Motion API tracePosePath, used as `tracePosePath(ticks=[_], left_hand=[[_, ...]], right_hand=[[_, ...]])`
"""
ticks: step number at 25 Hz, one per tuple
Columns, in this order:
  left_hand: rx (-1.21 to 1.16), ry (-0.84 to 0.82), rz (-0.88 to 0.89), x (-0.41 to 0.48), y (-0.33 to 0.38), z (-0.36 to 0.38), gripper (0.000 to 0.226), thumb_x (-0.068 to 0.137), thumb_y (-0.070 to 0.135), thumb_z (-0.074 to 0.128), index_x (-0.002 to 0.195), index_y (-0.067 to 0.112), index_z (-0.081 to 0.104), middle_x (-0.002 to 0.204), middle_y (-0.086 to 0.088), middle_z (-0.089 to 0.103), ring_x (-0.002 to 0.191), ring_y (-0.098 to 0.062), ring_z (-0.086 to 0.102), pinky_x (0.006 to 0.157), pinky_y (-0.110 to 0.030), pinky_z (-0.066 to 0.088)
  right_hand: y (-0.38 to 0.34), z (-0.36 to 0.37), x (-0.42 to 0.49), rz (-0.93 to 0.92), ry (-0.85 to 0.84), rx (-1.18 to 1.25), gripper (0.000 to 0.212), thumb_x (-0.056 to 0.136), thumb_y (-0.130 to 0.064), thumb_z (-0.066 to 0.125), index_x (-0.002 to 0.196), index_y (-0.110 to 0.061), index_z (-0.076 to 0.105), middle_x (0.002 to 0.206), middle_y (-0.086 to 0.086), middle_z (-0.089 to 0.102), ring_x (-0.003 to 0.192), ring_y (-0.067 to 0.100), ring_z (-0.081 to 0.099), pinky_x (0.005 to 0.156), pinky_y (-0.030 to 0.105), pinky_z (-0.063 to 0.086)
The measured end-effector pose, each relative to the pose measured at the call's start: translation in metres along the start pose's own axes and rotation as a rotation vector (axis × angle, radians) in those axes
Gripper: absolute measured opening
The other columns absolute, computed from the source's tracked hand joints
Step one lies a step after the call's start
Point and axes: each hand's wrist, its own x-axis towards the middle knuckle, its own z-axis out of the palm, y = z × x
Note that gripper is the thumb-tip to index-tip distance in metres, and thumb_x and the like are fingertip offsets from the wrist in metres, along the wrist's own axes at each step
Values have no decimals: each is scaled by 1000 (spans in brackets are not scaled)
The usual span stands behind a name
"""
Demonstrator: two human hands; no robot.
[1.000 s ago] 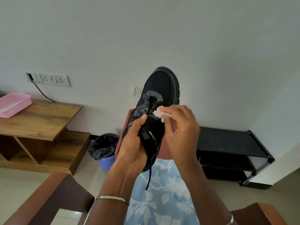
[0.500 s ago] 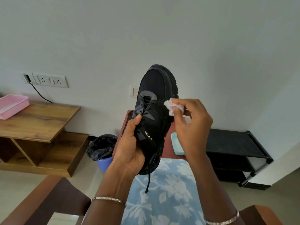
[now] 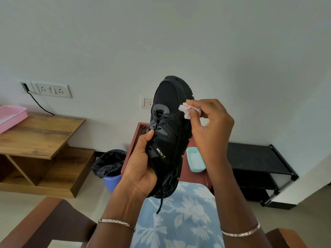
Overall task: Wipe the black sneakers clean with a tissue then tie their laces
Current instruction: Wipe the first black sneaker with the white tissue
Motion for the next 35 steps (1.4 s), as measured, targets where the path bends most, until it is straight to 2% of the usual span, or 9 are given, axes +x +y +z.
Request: tracePosePath(ticks=[8,10,13,16,20,23,26,31,35], left_hand=[[-14,35,30,-1,6,-4,35,91,36,61,107,9,75,111,-18,74,89,-32,74,86,-45,57],[-12,38,36,-1,6,-3,35,93,37,60,106,9,76,110,-18,74,91,-33,74,83,-45,58],[14,16,63,-3,6,-3,39,93,37,59,120,11,69,116,-20,72,110,-39,68,89,-48,55],[-14,-4,70,-2,9,-7,43,92,37,60,126,12,66,120,-19,71,115,-40,65,93,-50,54],[-93,-53,12,-4,14,-9,43,92,38,58,110,4,76,116,-21,72,99,-35,73,91,-47,57],[-162,-73,12,-1,14,-7,43,93,35,57,101,-2,78,112,-24,72,89,-34,75,80,-50,60],[-119,-62,18,0,9,-6,43,95,38,55,96,3,80,109,-21,74,87,-33,75,90,-47,57],[-121,-82,29,-6,7,-2,43,95,39,55,99,5,80,114,-20,73,90,-32,75,95,-47,53],[-219,-131,15,-3,15,-3,51,97,40,52,92,-3,79,106,-24,73,87,-35,75,76,-50,61]], right_hand=[[-7,1,-71,104,-24,99,16,87,-4,74,101,-8,78,95,2,72,87,11,69,71,19,57],[-6,4,-52,103,-56,95,15,87,-8,70,100,-8,78,95,3,72,86,12,69,71,20,57],[-3,9,-14,78,-19,65,13,88,-5,72,99,-9,77,96,4,73,82,9,67,70,8,50],[-2,13,-6,59,-6,77,13,90,-7,71,102,-9,77,99,4,73,86,9,67,70,11,52],[-11,11,-65,71,-30,137,12,91,-10,67,98,-4,74,96,4,70,90,15,68,74,26,57],[-17,10,-84,72,-52,162,15,92,-14,67,99,-3,75,96,3,70,92,14,69,77,19,55],[-16,12,-55,74,-55,159,19,91,-19,64,101,-7,76,98,3,71,92,14,69,75,21,56],[-24,15,-26,51,-59,140,14,88,-5,72,101,-10,76,100,3,70,91,13,67,68,18,54],[-43,8,-78,166,-106,246,14,85,-1,74,95,-10,76,95,-1,70,88,11,68,70,19,56]])
